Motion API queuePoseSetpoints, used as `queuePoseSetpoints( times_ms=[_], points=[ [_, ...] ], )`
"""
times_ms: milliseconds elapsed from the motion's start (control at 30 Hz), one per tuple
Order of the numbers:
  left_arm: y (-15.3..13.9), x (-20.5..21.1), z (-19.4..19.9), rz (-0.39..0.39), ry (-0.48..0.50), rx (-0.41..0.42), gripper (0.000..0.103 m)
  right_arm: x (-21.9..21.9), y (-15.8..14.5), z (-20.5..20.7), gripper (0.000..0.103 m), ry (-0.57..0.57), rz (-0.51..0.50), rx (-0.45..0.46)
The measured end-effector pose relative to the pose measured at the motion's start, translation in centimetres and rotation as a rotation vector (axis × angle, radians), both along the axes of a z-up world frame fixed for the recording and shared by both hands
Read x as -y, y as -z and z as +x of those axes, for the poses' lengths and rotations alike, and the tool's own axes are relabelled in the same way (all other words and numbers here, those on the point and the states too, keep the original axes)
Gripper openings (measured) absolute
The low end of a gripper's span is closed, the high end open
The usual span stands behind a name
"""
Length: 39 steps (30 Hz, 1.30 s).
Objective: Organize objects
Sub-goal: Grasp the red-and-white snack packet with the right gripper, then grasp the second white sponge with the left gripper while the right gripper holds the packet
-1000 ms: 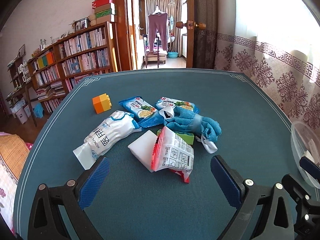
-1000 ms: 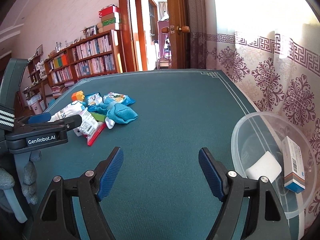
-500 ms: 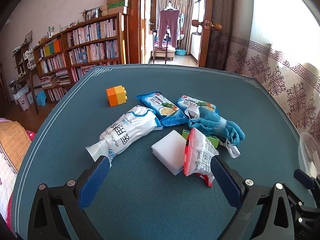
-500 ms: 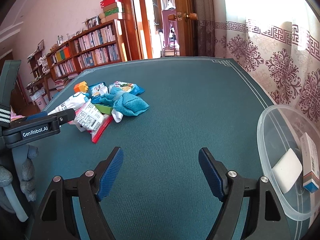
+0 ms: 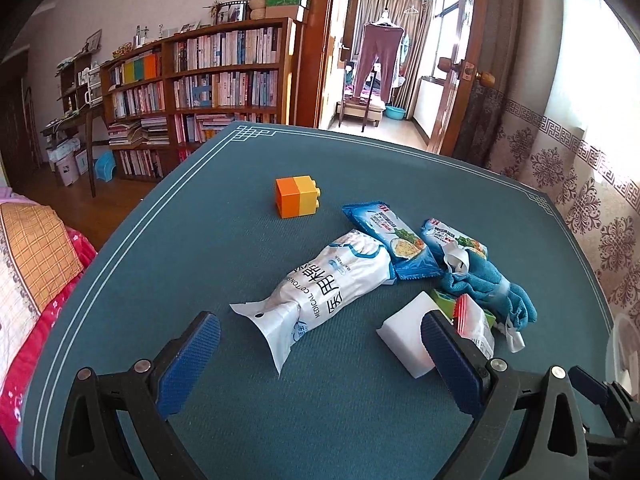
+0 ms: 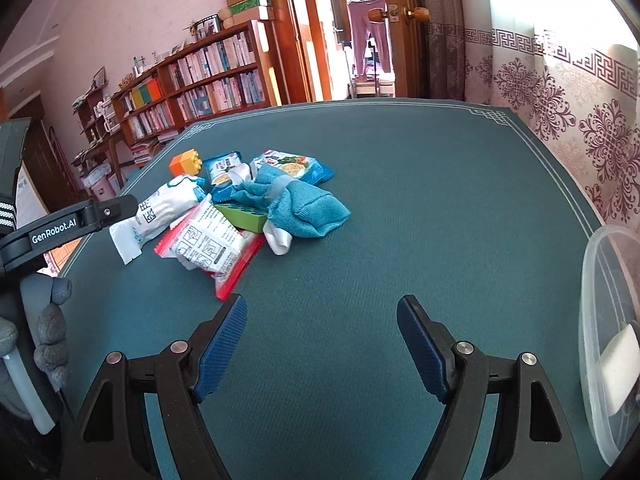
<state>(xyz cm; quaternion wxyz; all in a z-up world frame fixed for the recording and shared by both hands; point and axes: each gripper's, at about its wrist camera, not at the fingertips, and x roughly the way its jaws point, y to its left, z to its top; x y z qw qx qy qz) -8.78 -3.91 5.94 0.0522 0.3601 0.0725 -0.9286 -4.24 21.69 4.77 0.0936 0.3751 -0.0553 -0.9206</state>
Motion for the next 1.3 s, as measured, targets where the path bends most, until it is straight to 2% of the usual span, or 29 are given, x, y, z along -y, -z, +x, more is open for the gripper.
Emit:
queuePoseSetpoints(
  times_ms=[200, 333, 567, 633, 733, 767, 900, 1133, 1300],
  points=[
    [0.1, 1.2, -0.2, 0.002, -0.043, 0.002, 0.103, 3.1, 0.3, -3.7, 0.079, -0.119, -0.14, 0.065],
    [0.3, 2.2, -0.4, 0.014, -0.071, 0.007, 0.103, 4.1, 0.8, -5.8, 0.079, -0.124, -0.249, 0.1],
    [0.7, 2.5, -0.6, 0.025, -0.072, 0.019, 0.103, 5.4, 2.5, -8.3, 0.079, -0.103, -0.306, 0.155],
    [0.7, 2.3, -0.7, 0.022, -0.069, 0.019, 0.103, 5.7, 2.6, -8.2, 0.076, -0.111, -0.282, 0.145],
    [0.8, 2.1, -0.7, 0.016, -0.058, 0.022, 0.103, 5.7, 2.7, -8.0, 0.059, -0.111, -0.243, 0.133],
    [0.8, 1.9, -0.7, 0.014, -0.053, 0.023, 0.103, 5.6, 2.8, -8.0, 0.058, -0.114, -0.242, 0.131],
    [1.0, 1.1, -0.7, -0.003, -0.019, 0.023, 0.103, 5.2, 2.8, -7.6, 0.057, -0.113, -0.224, 0.124],
    [1.7, -1.7, -0.7, -0.067, 0.07, 0.028, 0.103, 3.9, 2.2, -4.0, 0.057, -0.097, -0.027, 0.039],
    [2.1, -3.7, -0.9, -0.142, 0.111, 0.027, 0.103, 2.3, 1.9, -1.4, 0.057, -0.084, 0.016, 0.008]
  ],
)
